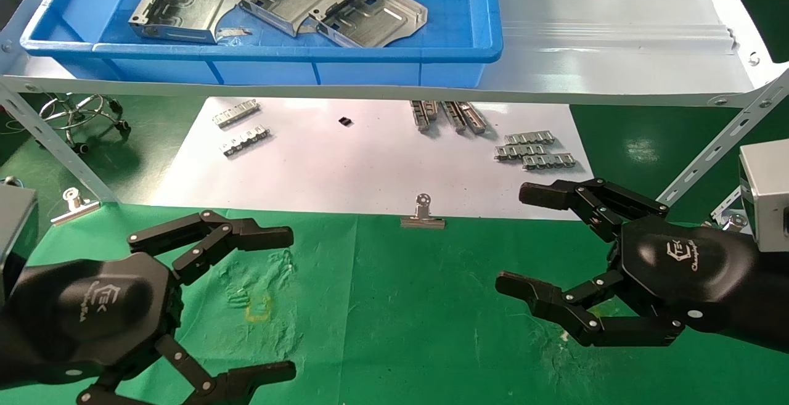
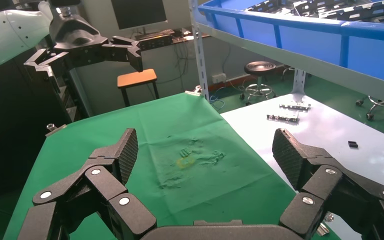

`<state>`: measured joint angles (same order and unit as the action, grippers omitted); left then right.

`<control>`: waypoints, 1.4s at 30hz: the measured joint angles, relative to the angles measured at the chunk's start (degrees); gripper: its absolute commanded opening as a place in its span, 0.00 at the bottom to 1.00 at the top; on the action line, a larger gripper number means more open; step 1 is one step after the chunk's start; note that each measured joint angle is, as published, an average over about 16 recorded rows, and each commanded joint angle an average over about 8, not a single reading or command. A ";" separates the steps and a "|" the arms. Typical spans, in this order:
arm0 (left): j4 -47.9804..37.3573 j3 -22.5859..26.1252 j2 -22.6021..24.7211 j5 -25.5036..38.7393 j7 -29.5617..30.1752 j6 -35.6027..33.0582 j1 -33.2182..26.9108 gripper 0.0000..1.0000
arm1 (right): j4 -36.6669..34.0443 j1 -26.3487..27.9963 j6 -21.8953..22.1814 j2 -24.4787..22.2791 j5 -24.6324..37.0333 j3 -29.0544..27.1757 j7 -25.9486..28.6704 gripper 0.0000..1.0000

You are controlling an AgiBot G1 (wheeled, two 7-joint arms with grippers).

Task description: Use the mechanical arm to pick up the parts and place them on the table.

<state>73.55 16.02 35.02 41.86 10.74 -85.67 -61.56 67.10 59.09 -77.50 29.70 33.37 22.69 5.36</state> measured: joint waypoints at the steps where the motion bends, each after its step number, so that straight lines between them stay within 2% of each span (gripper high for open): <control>1: 0.00 0.00 0.00 0.00 0.00 0.00 0.00 1.00 | 0.00 0.00 0.00 0.00 0.00 0.00 0.00 1.00; 13: 0.00 0.00 0.00 0.00 0.00 0.00 0.00 1.00 | 0.00 0.00 0.00 0.00 0.00 0.00 0.00 1.00; 14: 0.00 0.00 0.00 0.00 0.00 0.00 0.00 1.00 | 0.00 0.00 0.00 0.00 0.00 0.00 0.00 0.95; 21: -0.07 0.02 0.14 0.03 0.01 0.16 -0.03 1.00 | 0.00 0.00 0.00 0.00 0.00 0.00 0.00 0.08; 22: -0.11 0.04 0.25 0.07 -0.01 0.29 -0.06 1.00 | 0.00 0.00 0.00 0.00 0.00 0.00 0.00 0.00; 32: -2.75 0.69 3.90 1.86 -0.19 4.58 -2.00 1.00 | 0.00 0.00 0.00 0.00 0.00 0.00 0.00 0.00; 42: -10.17 2.05 11.48 5.57 -1.46 11.04 -9.26 1.00 | 0.00 0.00 0.00 0.00 0.00 0.00 0.00 0.00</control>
<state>63.38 18.06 46.50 47.43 9.28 -74.63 -70.82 67.10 59.09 -77.50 29.70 33.37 22.69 5.36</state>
